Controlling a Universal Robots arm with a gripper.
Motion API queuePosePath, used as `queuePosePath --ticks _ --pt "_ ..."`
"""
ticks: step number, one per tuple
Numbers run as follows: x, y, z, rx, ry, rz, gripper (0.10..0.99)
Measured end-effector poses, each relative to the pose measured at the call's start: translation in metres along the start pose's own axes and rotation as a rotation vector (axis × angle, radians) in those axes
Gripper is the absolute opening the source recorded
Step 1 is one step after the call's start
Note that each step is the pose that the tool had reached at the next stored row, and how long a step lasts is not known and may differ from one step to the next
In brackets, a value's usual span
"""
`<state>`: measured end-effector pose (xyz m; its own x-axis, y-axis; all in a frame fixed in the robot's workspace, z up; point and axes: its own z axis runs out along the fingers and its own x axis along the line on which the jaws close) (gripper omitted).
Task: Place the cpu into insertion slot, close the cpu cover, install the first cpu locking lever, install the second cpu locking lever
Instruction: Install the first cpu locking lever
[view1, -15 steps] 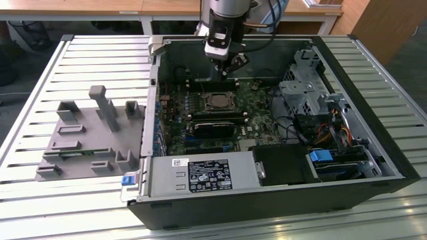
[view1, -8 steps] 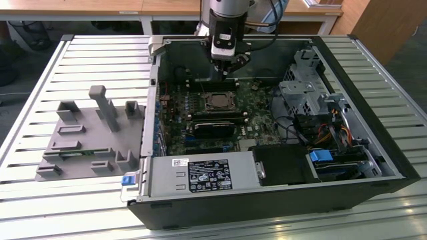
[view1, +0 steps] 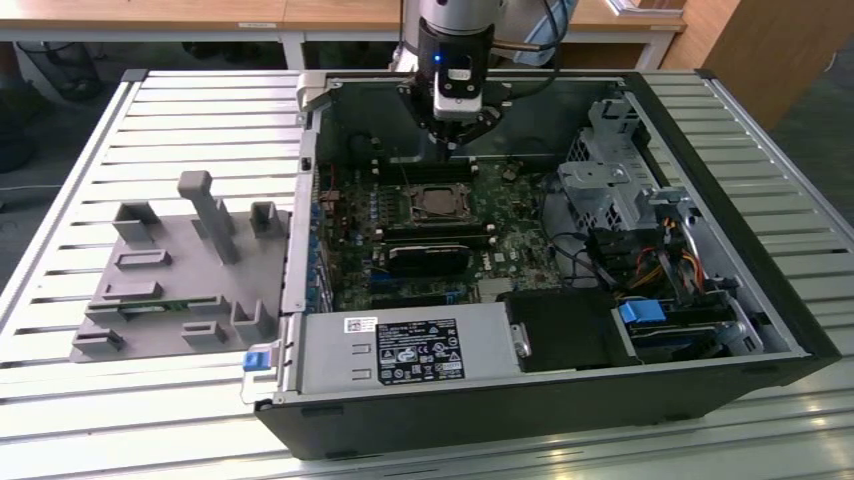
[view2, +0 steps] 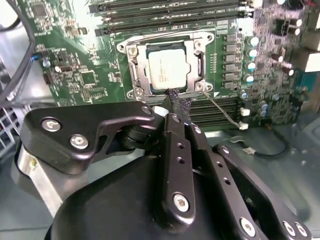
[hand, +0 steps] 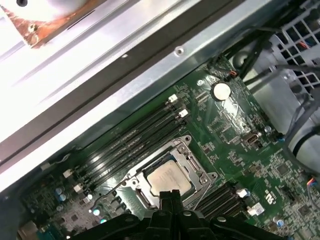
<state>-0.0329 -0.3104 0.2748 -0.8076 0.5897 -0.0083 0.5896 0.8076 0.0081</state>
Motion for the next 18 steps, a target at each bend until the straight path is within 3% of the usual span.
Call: queuePosePath --ticks 18 --pt "0.0 0.0 0.0 -0.002 0.0022 -0.277 0.106"
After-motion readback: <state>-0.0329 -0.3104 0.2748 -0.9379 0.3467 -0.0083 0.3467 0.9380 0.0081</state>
